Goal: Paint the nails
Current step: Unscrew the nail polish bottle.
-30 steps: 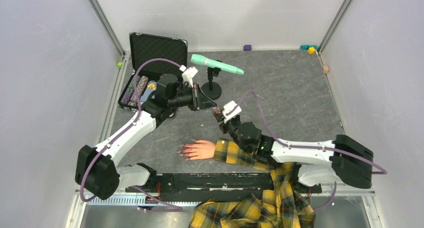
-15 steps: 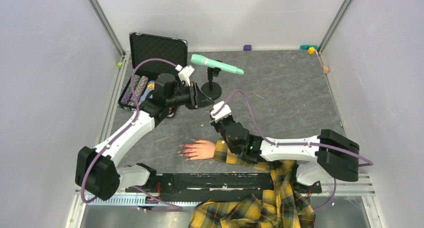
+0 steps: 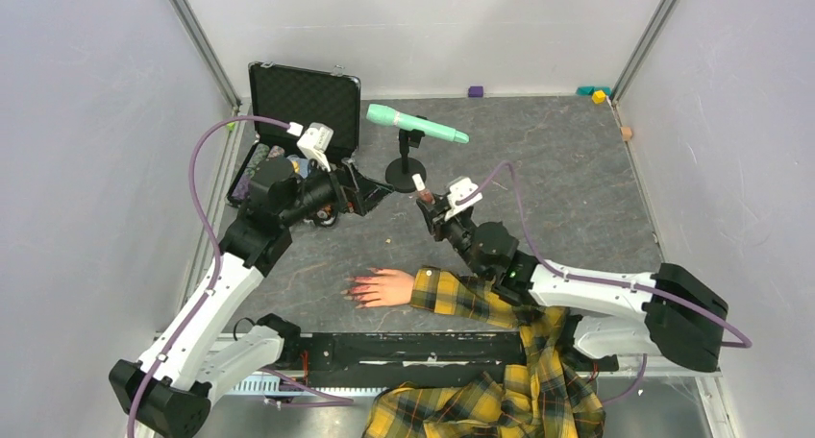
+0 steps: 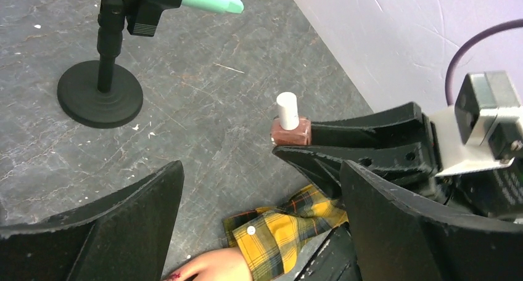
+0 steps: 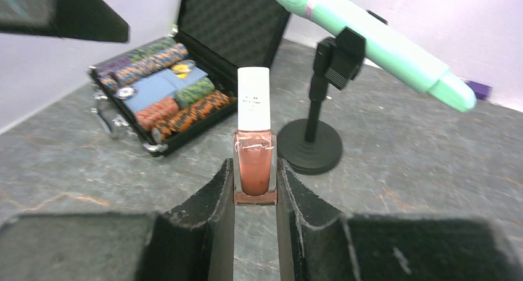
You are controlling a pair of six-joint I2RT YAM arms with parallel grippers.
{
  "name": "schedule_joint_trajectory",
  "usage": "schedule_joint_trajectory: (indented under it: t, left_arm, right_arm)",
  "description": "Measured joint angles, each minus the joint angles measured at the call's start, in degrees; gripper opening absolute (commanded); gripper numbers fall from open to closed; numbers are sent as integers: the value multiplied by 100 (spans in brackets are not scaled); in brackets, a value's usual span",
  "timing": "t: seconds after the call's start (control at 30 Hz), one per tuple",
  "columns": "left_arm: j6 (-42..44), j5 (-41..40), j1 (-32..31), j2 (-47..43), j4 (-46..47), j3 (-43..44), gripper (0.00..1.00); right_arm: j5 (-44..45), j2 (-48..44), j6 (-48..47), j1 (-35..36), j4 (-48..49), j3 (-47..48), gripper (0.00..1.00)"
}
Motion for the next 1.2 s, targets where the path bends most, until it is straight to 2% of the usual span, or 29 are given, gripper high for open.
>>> schedule_joint_trajectory:
  t: [0.13,0.3,0.47,0.6,0.8,1.03,1.07,1.2]
  left_arm:
    - [96,111,0,39,20,0,100]
    - [101,986,-2,234,275,0,100]
    - [90,1735,-2,232,743,-39,100]
    - [85,2116,-20,232,1016,-109,100]
    - [85,2396,-122,227,1198,-118,93]
    - [85,2531,-291,219,1261,-127,82]
    - [85,2544,-319,219,1266,-129,82]
    - [85,2586,-391,175,1353,-175,93]
  right_arm:
    - [-1261,-345,422,-553,-7,-133,0]
    - [-3128,-614,1075,-1204,57,-205,0]
    - [-4719,-616,1803,-1502,310,-203,0]
    - [-5654,-507,2481,-1617,1073,-205,0]
    - [-6384,-251,3195,-1718,1941,-205,0]
    - [-6627,-162,3456,-1742,2159,-205,0]
    - [-6642,-162,3456,-1742,2155,-205,0]
    - [-6664,-157,3445,-1742,2116,-205,0]
